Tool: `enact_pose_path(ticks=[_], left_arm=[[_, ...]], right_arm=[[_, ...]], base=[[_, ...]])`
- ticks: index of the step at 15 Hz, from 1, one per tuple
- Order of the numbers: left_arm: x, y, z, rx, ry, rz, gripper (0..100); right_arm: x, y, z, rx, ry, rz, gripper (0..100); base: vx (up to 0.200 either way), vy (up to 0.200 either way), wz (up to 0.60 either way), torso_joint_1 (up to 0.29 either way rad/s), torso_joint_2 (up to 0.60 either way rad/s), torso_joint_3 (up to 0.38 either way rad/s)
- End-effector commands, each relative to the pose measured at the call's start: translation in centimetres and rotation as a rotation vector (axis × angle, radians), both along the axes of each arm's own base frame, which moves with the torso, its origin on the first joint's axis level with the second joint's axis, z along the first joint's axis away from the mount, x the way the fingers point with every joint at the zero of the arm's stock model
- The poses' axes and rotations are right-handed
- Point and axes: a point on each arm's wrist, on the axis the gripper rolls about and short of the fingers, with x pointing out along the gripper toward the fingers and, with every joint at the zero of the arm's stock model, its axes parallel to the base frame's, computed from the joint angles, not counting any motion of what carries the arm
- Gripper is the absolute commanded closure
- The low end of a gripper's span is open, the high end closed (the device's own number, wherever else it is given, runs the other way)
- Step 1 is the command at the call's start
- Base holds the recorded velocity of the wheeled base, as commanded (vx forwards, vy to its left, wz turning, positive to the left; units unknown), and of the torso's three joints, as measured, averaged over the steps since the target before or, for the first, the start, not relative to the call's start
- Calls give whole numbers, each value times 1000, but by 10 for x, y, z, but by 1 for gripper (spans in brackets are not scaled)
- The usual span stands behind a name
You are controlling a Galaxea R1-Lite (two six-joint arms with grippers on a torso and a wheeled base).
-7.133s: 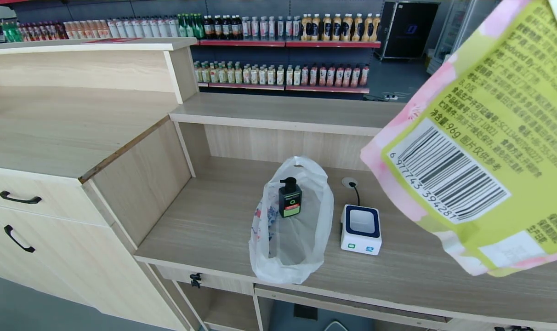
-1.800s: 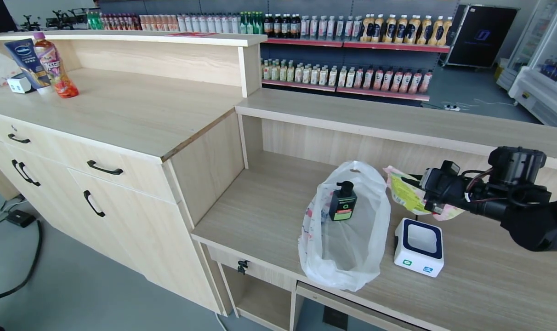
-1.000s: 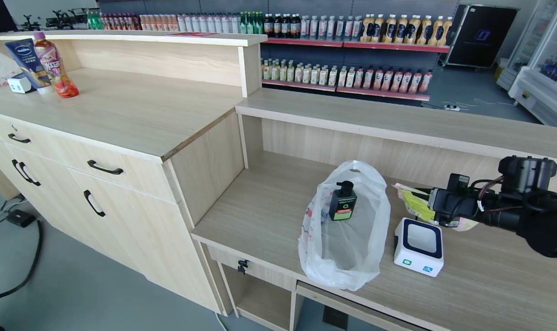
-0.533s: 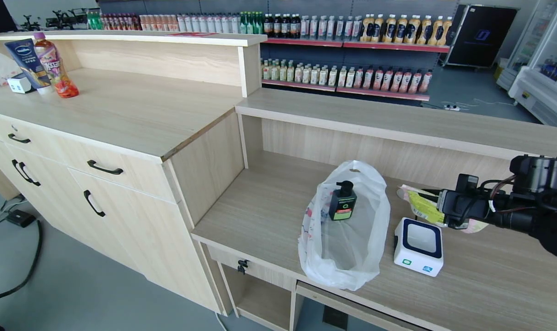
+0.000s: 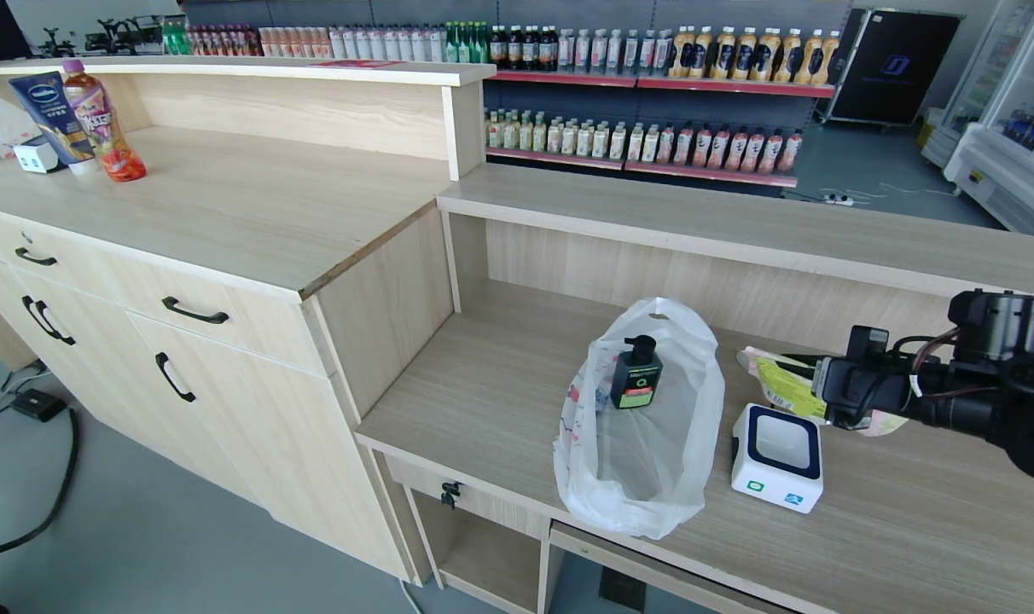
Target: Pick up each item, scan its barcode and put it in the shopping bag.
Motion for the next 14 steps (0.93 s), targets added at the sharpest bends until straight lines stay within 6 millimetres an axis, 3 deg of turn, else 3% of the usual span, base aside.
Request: enact_pose_path(ticks=[1, 3, 5, 7, 11, 14], left_arm=[[0, 0, 0, 0, 0, 1, 0], [0, 0, 0, 0, 0, 1, 0], [0, 0, 0, 0, 0, 1, 0], [0, 0, 0, 0, 0, 1, 0], [0, 0, 0, 0, 0, 1, 0], [0, 0, 0, 0, 0, 1, 0]], right_arm=[[-6, 7, 18, 43, -29, -3, 100], [-21, 15, 48, 196, -31, -66, 100], [-61, 16, 99, 516, -53, -261, 100], [-83, 14, 119, 755, -64, -387, 100], [-99, 5, 89, 883, -64, -581, 100], [-105, 5, 87, 932, -33, -604, 100]], base=[[0, 0, 0, 0, 0, 0], [0, 0, 0, 0, 0, 0], [0, 0, 0, 0, 0, 0], [0, 0, 0, 0, 0, 0], [0, 0, 0, 0, 0, 0], [0, 0, 0, 0, 0, 0]])
